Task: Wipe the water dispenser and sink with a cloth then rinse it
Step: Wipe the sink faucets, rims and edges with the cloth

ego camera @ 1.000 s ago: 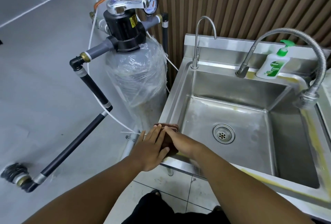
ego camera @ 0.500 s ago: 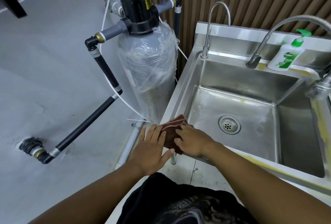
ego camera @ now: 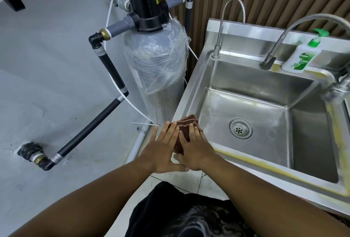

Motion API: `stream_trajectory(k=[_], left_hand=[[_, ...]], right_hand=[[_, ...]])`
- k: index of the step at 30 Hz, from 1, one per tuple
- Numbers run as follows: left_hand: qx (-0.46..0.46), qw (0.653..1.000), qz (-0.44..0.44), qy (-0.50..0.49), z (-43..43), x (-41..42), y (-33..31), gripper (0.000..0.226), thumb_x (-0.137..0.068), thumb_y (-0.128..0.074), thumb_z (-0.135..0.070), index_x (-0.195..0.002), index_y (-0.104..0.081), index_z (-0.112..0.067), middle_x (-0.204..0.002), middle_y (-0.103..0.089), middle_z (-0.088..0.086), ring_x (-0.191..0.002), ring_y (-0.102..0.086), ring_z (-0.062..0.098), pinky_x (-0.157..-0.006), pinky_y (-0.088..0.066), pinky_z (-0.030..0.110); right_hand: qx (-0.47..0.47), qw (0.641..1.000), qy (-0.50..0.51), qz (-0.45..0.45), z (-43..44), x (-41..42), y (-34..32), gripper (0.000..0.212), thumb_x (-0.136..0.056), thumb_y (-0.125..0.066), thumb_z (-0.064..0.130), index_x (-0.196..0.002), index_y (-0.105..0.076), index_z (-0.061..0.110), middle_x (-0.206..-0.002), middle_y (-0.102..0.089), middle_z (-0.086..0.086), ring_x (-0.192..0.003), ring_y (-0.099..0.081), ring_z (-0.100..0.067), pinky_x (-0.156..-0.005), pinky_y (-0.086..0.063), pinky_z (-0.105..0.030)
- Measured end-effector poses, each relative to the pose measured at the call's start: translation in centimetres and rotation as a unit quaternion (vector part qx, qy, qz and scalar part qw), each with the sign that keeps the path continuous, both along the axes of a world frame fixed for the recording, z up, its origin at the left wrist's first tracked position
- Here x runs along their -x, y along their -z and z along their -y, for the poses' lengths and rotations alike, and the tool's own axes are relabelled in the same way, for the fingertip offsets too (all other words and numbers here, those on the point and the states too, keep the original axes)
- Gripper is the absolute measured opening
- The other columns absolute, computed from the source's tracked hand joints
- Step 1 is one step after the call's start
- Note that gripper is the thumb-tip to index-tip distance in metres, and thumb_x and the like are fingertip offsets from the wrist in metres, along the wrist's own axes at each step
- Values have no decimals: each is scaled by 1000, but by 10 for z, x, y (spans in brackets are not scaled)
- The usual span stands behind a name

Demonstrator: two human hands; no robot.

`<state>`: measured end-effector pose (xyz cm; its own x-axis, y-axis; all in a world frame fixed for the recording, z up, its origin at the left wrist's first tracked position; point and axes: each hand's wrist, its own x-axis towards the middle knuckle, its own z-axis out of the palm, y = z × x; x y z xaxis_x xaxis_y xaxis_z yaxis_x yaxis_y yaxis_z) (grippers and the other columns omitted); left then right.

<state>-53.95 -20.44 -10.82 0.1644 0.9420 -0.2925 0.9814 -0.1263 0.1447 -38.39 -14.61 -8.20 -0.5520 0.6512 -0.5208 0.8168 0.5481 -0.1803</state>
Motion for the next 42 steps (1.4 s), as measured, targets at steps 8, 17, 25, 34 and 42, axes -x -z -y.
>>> stream_trajectory(k=[8,17,25,34,42], left_hand=[[-40,999,-1,-31,38,-34,9,129,-75,-31,-97,-161,-8,-3,-168,4,17,-154,20,24,-120,8,55],[-8,999,-32,11,13,5,1,130,-72,-42,-91,-162,7,-11,-170,15,8,-153,27,22,-122,15,54],[5,999,-35,41,15,-15,-8,143,-63,-47,-99,-161,11,-12,-169,17,9,-151,30,25,-121,18,52],[18,997,-26,71,10,-69,-16,139,-68,-50,-93,-161,6,-5,-169,13,13,-151,31,26,-122,18,51],[3,992,-35,120,5,-95,-11,133,-73,-52,-88,-161,5,-6,-170,11,12,-152,27,25,-120,21,53]], right_hand=[[-37,996,-69,-32,11,-32,-1,87,-98,-42,63,-163,-2,20,-169,13,-13,-155,14,-30,-126,4,-44],[-7,999,-45,13,11,13,-4,111,-92,-46,68,-158,17,5,-165,22,-19,-151,26,-36,-125,8,-49],[-23,996,-78,-20,8,-23,-1,102,-94,-41,71,-161,8,11,-168,18,-11,-154,21,-29,-126,7,-45],[-54,994,-94,-10,12,-79,-10,95,-97,-44,62,-162,3,10,-169,10,-12,-155,14,-30,-125,7,-44],[-41,997,-60,2,19,-113,-10,95,-98,-44,61,-161,5,9,-168,13,-14,-154,17,-31,-122,10,-40]])
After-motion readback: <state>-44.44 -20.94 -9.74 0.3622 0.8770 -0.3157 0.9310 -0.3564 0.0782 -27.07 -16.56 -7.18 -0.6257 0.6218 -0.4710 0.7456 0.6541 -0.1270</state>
